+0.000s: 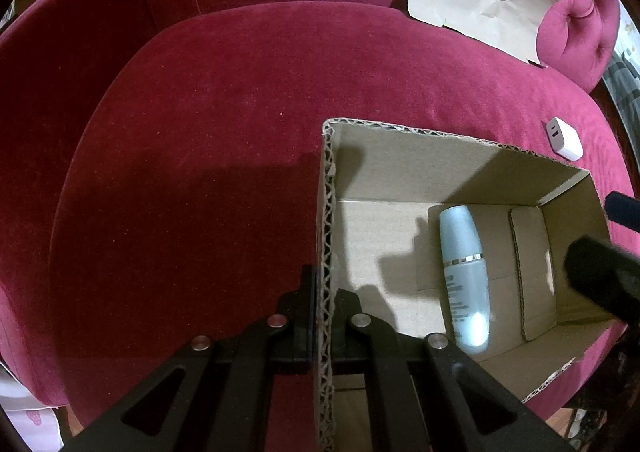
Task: Organize rigid objects
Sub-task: 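Lower the bottle into the box and open the right gripper, then move the right gripper to the black AUTO lighter and grasp it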
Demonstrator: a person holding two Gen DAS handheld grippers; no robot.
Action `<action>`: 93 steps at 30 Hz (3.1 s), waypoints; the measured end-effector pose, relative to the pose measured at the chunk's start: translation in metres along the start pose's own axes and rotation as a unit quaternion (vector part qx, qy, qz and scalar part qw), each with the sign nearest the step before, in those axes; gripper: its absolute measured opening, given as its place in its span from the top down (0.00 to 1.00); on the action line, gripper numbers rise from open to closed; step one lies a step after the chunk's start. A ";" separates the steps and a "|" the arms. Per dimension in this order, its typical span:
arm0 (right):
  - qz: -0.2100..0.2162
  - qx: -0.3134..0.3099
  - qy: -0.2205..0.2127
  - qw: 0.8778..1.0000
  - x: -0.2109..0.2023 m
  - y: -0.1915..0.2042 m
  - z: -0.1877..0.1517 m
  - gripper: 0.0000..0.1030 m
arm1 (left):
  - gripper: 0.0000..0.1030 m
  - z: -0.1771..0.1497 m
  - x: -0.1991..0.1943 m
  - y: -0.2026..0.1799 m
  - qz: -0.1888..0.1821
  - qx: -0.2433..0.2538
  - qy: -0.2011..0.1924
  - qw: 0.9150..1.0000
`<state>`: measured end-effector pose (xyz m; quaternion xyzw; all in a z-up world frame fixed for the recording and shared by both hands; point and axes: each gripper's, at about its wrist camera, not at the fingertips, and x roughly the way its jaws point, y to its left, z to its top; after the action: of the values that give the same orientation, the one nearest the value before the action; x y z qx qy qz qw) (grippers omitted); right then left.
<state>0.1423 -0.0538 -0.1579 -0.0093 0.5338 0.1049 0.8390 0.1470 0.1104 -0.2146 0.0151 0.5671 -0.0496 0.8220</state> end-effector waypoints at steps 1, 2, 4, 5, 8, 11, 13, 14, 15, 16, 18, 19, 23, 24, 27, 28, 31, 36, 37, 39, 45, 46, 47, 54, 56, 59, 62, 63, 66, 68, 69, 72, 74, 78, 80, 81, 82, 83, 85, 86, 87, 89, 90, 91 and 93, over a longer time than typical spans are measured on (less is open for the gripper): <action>-0.002 0.001 -0.001 1.000 -0.002 -0.002 0.000 0.00 | 0.97 0.001 0.000 0.000 0.000 0.000 0.000 1.000; -0.004 0.003 -0.002 1.000 -0.005 -0.005 0.000 0.00 | 0.97 0.000 0.000 0.000 0.000 0.000 0.000 1.000; -0.009 0.006 -0.007 1.000 -0.011 -0.011 0.000 0.00 | 0.97 0.000 0.000 0.000 0.000 0.000 0.000 1.000; -0.012 0.007 -0.008 1.000 -0.013 -0.013 0.000 0.00 | 0.97 0.001 0.000 0.000 0.000 0.000 0.000 1.000; -0.018 0.018 -0.013 1.000 -0.021 -0.023 0.001 0.00 | 0.97 0.001 0.000 0.001 0.001 -0.001 0.000 1.000; -0.022 0.025 -0.017 0.999 -0.029 -0.033 0.001 0.00 | 0.97 0.002 -0.001 0.001 0.001 -0.001 0.000 1.000; -0.025 0.029 -0.019 0.999 -0.034 -0.041 0.001 0.00 | 0.97 0.002 -0.001 0.001 0.001 0.000 -0.001 1.000; -0.028 0.030 -0.020 0.999 -0.036 -0.044 0.001 0.00 | 0.97 0.001 -0.001 0.001 0.002 0.001 -0.001 1.000; -0.030 0.032 -0.021 0.999 -0.038 -0.047 0.001 0.00 | 0.97 0.002 -0.001 0.001 0.002 0.001 -0.001 1.000; -0.031 0.034 -0.020 0.999 -0.040 -0.052 0.000 0.00 | 0.97 0.002 -0.001 0.001 0.002 0.000 -0.001 1.000; -0.030 0.044 -0.004 0.999 -0.043 -0.058 -0.001 0.00 | 0.97 0.002 -0.001 0.001 0.002 0.000 -0.001 1.000; -0.033 0.045 -0.004 0.998 -0.045 -0.063 -0.002 0.00 | 0.97 0.002 -0.001 0.001 0.002 0.000 -0.001 1.000; -0.041 0.050 -0.004 0.998 -0.051 -0.077 -0.005 0.00 | 0.97 0.002 -0.001 0.001 0.002 0.000 -0.001 1.000; -0.043 0.050 -0.004 0.998 -0.053 -0.080 -0.006 0.00 | 0.97 0.002 -0.001 0.001 0.002 0.000 -0.001 1.000; -0.049 0.054 -0.003 0.997 -0.056 -0.090 -0.010 0.00 | 0.97 0.002 -0.001 0.001 0.002 0.000 -0.001 1.000; -0.050 0.055 -0.003 0.997 -0.057 -0.093 -0.012 0.00 | 0.97 0.002 -0.001 0.001 0.002 0.000 -0.001 1.000; -0.049 0.061 -0.003 0.997 -0.060 -0.104 -0.017 0.00 | 0.97 0.002 -0.001 0.001 0.002 0.000 -0.001 1.000; -0.059 0.074 0.005 0.995 -0.058 -0.122 -0.028 0.00 | 0.97 0.002 -0.001 0.001 0.002 -0.001 -0.002 1.000; -0.061 0.074 0.005 0.995 -0.057 -0.123 -0.030 0.00 | 0.97 0.001 0.000 0.001 0.003 -0.001 -0.002 1.000; -0.066 0.073 0.009 0.995 -0.054 -0.128 -0.035 0.00 | 0.97 0.001 0.000 0.001 0.003 -0.001 -0.003 1.000; -0.076 0.079 0.025 0.994 -0.040 -0.143 -0.049 0.00 | 0.97 0.000 0.000 0.000 0.004 0.001 -0.003 1.000; -0.079 0.082 0.029 0.993 -0.036 -0.147 -0.052 0.00 | 0.97 0.000 0.000 0.000 0.004 0.000 -0.003 1.000; -0.080 0.084 0.031 0.993 -0.034 -0.149 -0.054 0.00 | 0.97 0.001 0.000 0.000 0.004 0.001 -0.003 1.000; -0.084 0.096 0.053 0.991 -0.013 -0.166 -0.066 0.00 | 0.97 0.000 -0.001 0.001 0.004 0.000 -0.003 1.000; -0.085 0.097 0.062 0.990 -0.005 -0.169 -0.071 0.00 | 0.97 0.000 0.000 0.000 0.004 0.000 -0.003 1.000; -0.088 0.097 0.071 0.989 0.004 -0.172 -0.076 0.00 | 0.97 0.000 -0.001 0.000 0.005 0.001 -0.004 1.000; -0.090 0.099 0.079 0.988 0.012 -0.174 -0.079 0.00 | 0.97 0.000 -0.001 0.000 0.004 0.000 -0.004 1.000; -0.090 0.100 0.080 0.988 0.014 -0.175 -0.079 0.00 | 0.97 0.000 -0.001 0.000 0.003 -0.001 -0.003 1.000; -0.090 0.106 0.085 0.987 0.021 -0.177 -0.082 0.00 | 0.97 0.000 -0.001 0.001 0.004 0.000 -0.004 1.000; -0.094 0.104 0.089 0.986 0.027 -0.178 -0.084 0.00 | 0.97 0.000 -0.001 0.001 0.003 0.000 -0.004 1.000; -0.095 0.103 0.089 0.986 0.029 -0.178 -0.085 0.00 | 0.97 0.000 -0.001 0.001 0.003 0.000 -0.004 1.000; -0.095 0.105 0.097 0.985 0.038 -0.178 -0.087 0.00 | 0.97 0.000 -0.001 0.001 0.004 0.000 -0.005 1.000; -0.096 0.104 0.096 0.985 0.042 -0.176 -0.088 0.00 | 0.97 0.000 -0.001 0.001 0.004 0.000 -0.005 1.000; -0.094 0.105 0.094 0.986 0.049 -0.177 -0.088 0.00 | 0.97 0.000 0.000 0.000 0.004 0.000 -0.005 1.000; -0.093 0.106 0.094 0.986 0.047 -0.179 -0.089 0.00 | 0.97 0.000 0.000 0.000 0.005 0.001 -0.005 1.000; -0.093 0.106 0.094 0.986 0.048 -0.180 -0.089 0.00 | 0.97 0.000 0.000 0.000 0.005 0.001 -0.005 1.000; -0.094 0.106 0.094 0.985 0.048 -0.180 -0.087 0.00 | 0.97 0.000 0.000 0.000 0.005 0.001 -0.005 1.000; -0.095 0.106 0.092 0.986 0.045 -0.179 -0.088 0.00 | 0.97 0.000 0.000 0.000 0.005 0.001 -0.005 1.000; -0.095 0.107 0.090 0.986 0.041 -0.178 -0.088 0.00 | 0.97 0.000 0.000 0.000 0.005 0.000 -0.005 1.000; -0.096 0.107 0.089 0.986 0.041 -0.178 -0.089 0.01 | 0.97 0.000 0.000 0.000 0.005 0.001 -0.005 1.000; -0.096 0.107 0.088 0.986 0.041 -0.178 -0.089 0.05 | 0.97 0.000 0.000 0.000 0.005 0.001 -0.005 1.000; -0.094 0.104 0.078 0.987 0.037 -0.176 -0.089 0.17 | 0.97 0.000 0.000 -0.001 0.006 0.001 -0.005 1.000; -0.093 0.102 0.075 0.988 0.035 -0.176 -0.088 0.29 | 0.97 0.000 0.000 -0.001 0.006 0.001 -0.005 1.000; -0.093 0.102 0.069 0.988 0.032 -0.176 -0.087 0.51 | 0.97 0.000 0.000 -0.001 0.006 0.000 -0.005 1.000; -0.082 0.108 0.067 0.989 0.030 -0.177 -0.086 0.82 | 0.97 0.000 0.000 -0.001 0.006 0.001 -0.005 1.000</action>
<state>0.1100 -0.2328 -0.2387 0.0304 0.5945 -0.0231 0.8032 0.1467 0.1095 -0.2142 0.0187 0.5626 -0.0453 0.8253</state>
